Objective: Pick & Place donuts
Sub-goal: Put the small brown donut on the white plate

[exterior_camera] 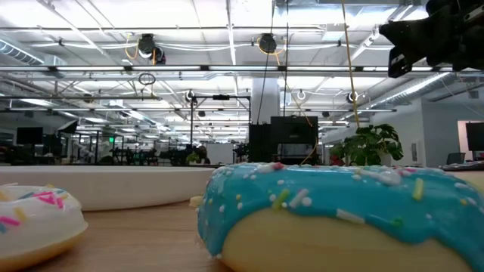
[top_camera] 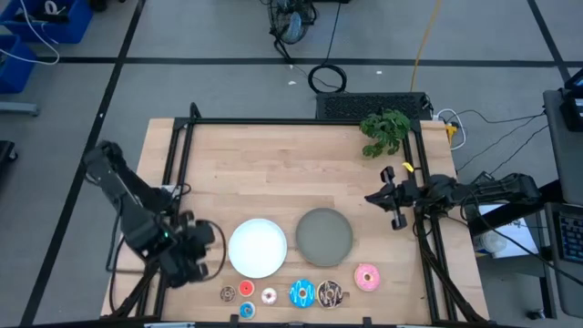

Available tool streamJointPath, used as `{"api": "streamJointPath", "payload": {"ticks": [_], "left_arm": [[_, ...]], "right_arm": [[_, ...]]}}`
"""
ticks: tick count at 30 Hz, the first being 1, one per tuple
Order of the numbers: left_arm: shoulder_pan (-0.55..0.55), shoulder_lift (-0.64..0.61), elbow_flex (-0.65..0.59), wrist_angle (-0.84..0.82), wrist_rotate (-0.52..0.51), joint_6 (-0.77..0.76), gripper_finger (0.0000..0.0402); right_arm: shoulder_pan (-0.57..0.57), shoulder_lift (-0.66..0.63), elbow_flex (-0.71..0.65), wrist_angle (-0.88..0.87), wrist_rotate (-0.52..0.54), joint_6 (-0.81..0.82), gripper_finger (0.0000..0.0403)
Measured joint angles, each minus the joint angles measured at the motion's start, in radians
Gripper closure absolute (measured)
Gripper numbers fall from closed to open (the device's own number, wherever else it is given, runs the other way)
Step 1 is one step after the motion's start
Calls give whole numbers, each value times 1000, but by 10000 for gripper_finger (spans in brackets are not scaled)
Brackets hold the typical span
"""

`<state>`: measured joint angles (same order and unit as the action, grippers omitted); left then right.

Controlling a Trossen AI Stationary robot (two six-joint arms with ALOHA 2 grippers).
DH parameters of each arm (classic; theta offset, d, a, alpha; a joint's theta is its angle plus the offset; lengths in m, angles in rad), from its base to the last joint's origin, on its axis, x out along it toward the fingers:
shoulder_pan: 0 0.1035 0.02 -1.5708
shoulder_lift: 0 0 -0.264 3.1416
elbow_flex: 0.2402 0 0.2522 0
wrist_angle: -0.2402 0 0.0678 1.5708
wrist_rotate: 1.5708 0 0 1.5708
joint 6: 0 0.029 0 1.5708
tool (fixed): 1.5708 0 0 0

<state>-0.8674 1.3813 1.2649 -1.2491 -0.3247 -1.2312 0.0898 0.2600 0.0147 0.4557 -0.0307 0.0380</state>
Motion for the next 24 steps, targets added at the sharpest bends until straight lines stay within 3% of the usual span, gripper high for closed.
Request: {"api": "streamJointPath", "payload": {"ticks": [8, 12, 15, 19, 24], "left_arm": [[-38, 132, -20, 99, 15, -25, 339], [-29, 229, -20, 165, 162, 141, 339], [-9, 306, -20, 160, 230, 149, 339], [25, 373, -20, 211, 249, 107, 339], [26, 410, -20, 309, 237, 173, 316]], "right_arm": [[0, 0, 0, -38, -2, 2, 403], [0, 0, 0, -47, -2, 3, 403], [0, 0, 0, -46, -2, 3, 403], [0, 0, -1, -41, -2, -15, 403], [0, 0, -1, -17, -1, -22, 403]]}}
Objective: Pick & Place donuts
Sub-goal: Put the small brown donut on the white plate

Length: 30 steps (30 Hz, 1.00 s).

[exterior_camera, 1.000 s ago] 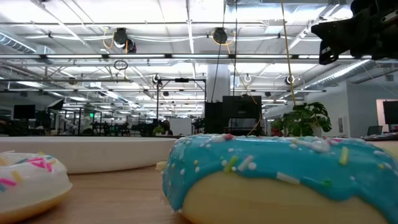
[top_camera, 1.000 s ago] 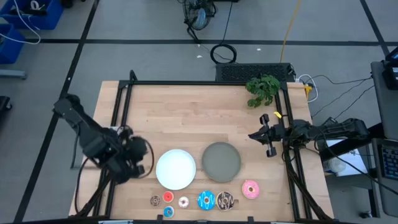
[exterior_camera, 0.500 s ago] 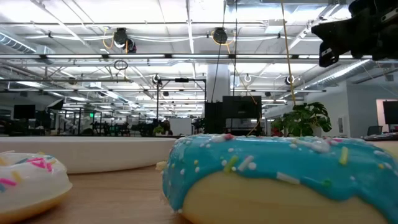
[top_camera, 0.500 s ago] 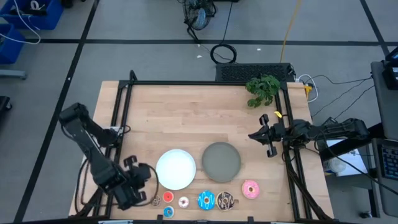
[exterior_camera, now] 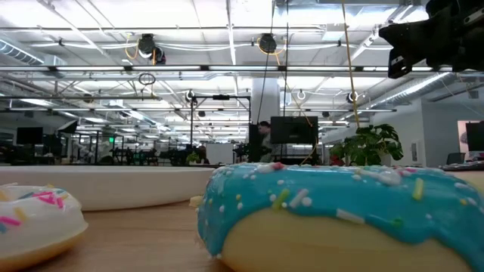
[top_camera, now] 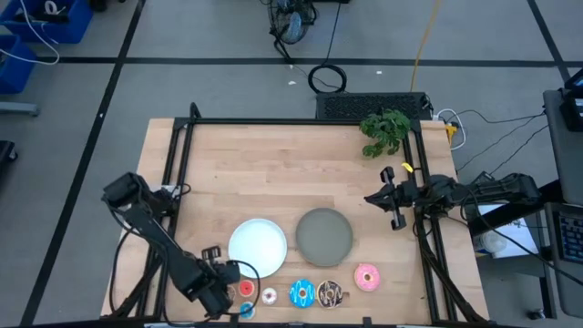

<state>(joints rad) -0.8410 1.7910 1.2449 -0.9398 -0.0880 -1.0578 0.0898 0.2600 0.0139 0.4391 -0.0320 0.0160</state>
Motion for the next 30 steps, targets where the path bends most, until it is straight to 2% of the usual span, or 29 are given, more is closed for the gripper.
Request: {"api": "streamJointPath", "payload": {"ticks": [7, 11, 19, 25, 30], "left_arm": [[0, 1, 0, 61, -14, -40, 228], [0, 3, 0, 89, -14, -52, 200], [0, 28, 0, 97, -9, -76, 195], [2, 86, 0, 107, 55, -61, 195], [6, 95, 0, 115, 62, -63, 195]], "right_arm": [[0, 0, 0, 5, 0, -1, 403], [0, 0, 0, 5, 0, -1, 403], [0, 0, 0, 5, 2, -1, 403], [0, 0, 1, 5, 3, -1, 403], [0, 0, 1, 5, 4, -1, 403]]}}
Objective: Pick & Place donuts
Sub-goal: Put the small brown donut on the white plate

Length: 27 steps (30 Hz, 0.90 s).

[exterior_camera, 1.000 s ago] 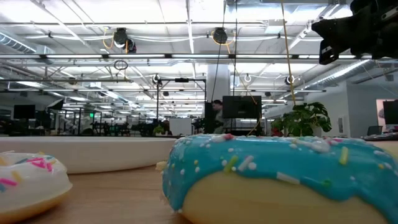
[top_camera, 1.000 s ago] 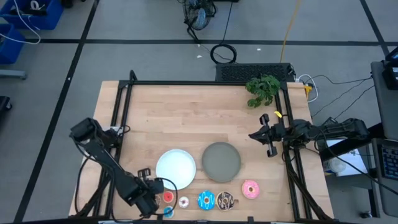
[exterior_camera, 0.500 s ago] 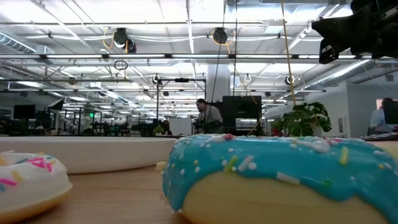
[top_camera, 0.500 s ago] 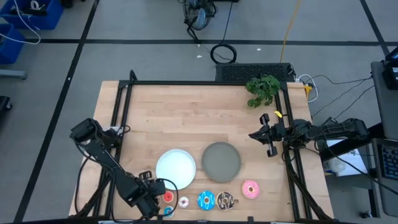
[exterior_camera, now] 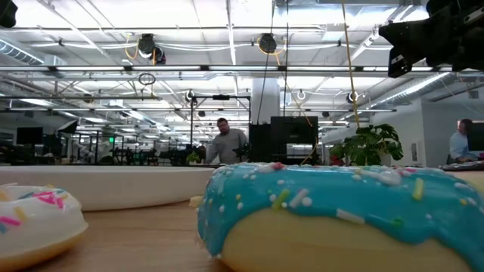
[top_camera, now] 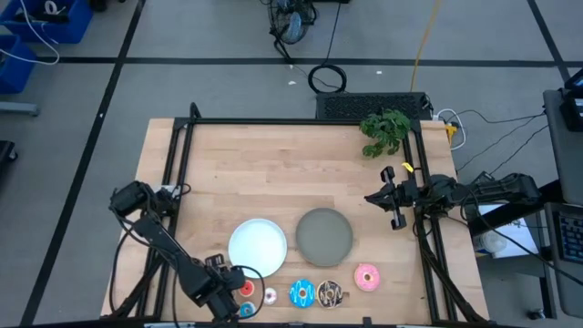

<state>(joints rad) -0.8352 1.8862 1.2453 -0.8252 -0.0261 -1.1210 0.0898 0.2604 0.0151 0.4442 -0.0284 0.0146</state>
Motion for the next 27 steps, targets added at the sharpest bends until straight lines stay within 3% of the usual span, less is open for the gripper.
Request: {"api": "streamJointPath", "payload": {"ticks": [22, 27], "left_arm": [[13, 40, 0, 20, 23, 46, 195], [13, 40, 0, 20, 27, 45, 225]], "right_arm": [[0, 0, 0, 13, 1, 0, 403], [0, 0, 0, 31, 1, 0, 403]]}}
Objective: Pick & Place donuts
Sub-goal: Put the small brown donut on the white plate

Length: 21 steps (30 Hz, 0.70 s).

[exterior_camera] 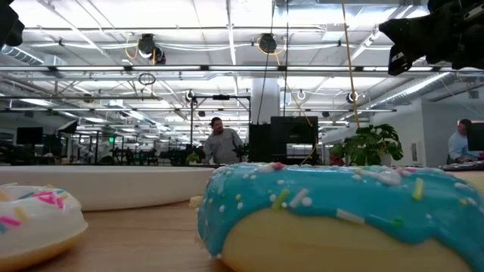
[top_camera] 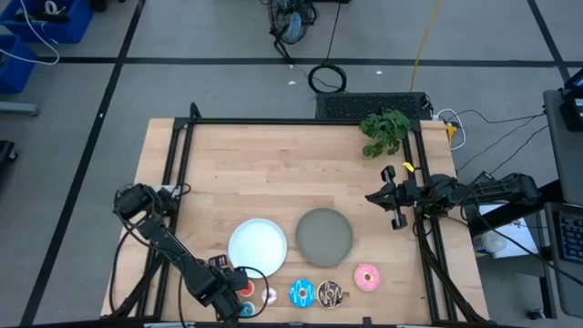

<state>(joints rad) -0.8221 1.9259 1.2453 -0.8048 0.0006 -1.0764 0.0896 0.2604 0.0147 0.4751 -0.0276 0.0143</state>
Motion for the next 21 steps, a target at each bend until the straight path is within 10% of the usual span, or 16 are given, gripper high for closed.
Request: {"api": "streamJointPath", "payload": {"ticks": [13, 21], "left_arm": [[5, 0, 0, -32, 28, 40, 388], [5, -31, -2, -92, 27, 106, 371]], "right_arm": [[0, 0, 0, 0, 0, -3, 403], [0, 0, 0, 0, 0, -4, 403]]}}
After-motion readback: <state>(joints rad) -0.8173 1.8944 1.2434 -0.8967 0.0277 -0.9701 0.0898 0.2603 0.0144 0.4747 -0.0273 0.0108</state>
